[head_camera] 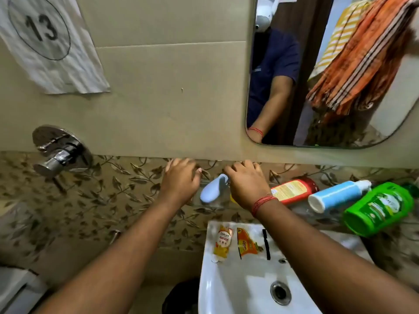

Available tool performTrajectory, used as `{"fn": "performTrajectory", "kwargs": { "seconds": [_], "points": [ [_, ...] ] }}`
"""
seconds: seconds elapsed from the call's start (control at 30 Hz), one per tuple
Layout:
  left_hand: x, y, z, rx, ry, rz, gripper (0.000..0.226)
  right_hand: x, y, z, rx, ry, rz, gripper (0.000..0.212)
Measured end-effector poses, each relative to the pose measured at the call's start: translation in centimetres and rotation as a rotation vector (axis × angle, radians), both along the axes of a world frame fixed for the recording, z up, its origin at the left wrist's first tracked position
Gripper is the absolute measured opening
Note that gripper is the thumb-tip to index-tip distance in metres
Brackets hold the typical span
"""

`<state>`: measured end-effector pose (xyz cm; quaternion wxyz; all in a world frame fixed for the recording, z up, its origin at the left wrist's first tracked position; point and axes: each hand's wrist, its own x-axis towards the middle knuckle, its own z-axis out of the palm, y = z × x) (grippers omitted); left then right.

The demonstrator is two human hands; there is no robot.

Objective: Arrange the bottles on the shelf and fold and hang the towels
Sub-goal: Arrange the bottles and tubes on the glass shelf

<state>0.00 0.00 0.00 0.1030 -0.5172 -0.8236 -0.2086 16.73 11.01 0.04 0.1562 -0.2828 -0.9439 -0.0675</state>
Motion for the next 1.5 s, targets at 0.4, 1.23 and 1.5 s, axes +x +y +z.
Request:
{"fn": "performTrajectory", "kwargs": {
  "seconds": [0.4,1.23,1.5],
  "points": [
    [-1.6,-1.3,-3.5,-0.173,-0.316,-0.220,0.045,-2.8,-1.0,-0.8,0.086,-0.240,0.128,0.059],
    [-0.3,-0.4,-1.8,0.241,-0.878,-0.199,0.035,-3.2,-1.4,0.1,-0.772,0.363,-0.041,0.029],
    [0.0,-0.3,-2.4,0.191,-0.830,-0.176,0.042,-3.3,-1.8,-0.1,-0.735,0.302,-0.035,0.032]
  ]
}}
